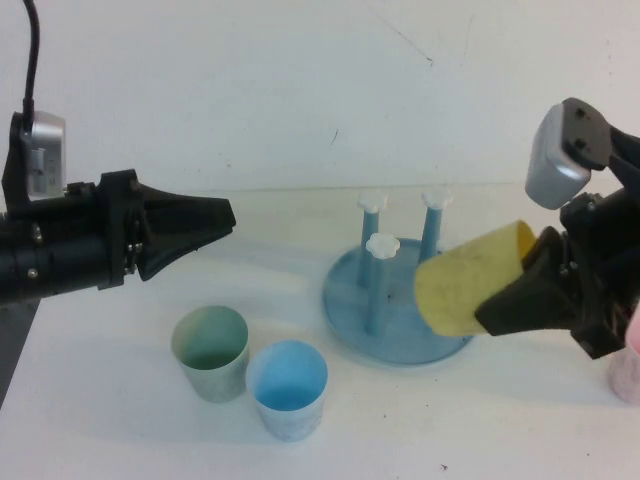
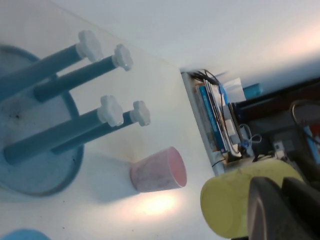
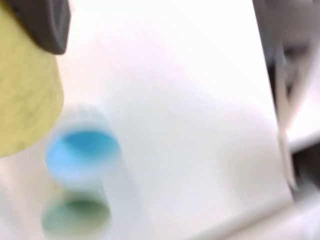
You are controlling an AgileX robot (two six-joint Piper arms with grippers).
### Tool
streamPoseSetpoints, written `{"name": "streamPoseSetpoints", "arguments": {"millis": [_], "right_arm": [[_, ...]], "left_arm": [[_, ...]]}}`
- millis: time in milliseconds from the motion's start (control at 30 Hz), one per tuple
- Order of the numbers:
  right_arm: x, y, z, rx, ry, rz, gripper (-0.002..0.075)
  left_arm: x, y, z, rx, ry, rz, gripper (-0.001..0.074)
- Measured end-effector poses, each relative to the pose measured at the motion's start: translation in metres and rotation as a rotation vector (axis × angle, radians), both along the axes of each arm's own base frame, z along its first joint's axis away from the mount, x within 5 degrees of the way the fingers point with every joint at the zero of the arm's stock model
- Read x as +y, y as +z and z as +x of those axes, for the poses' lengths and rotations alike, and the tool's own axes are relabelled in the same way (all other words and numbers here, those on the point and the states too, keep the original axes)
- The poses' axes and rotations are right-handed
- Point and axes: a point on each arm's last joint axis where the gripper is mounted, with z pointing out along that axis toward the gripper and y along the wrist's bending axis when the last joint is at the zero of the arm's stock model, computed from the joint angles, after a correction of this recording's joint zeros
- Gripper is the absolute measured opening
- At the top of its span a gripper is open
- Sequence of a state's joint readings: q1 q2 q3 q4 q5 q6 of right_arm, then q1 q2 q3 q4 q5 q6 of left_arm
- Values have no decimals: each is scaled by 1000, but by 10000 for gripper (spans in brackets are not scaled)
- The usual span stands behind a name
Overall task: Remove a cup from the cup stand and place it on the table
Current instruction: Place the cup on the table
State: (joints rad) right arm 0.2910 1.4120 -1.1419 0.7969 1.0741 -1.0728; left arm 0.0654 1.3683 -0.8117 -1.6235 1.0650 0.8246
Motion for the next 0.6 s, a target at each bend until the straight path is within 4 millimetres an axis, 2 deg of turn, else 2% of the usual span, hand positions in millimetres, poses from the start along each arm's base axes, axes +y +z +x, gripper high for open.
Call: {"name": "streamPoseSetpoints", "arguments": {"millis": [67, 200, 367, 467, 600], "right_arm": [[-7, 4, 0, 19, -14, -110, 29], [-23, 3, -1, 78, -69, -309, 29], [-34, -7, 4, 112, -138, -452, 28], [-33, -20, 12, 141, -138, -523, 28], [-19, -43, 19, 159, -67, -640, 28]], "left_arm": [[1, 0, -1, -74, -30, 36, 24], [-1, 1, -4, -196, -83, 93, 5], [-2, 4, -8, -288, -121, 132, 1], [-2, 12, -16, -366, -128, 180, 0], [0, 30, -33, -478, -89, 303, 0]]}}
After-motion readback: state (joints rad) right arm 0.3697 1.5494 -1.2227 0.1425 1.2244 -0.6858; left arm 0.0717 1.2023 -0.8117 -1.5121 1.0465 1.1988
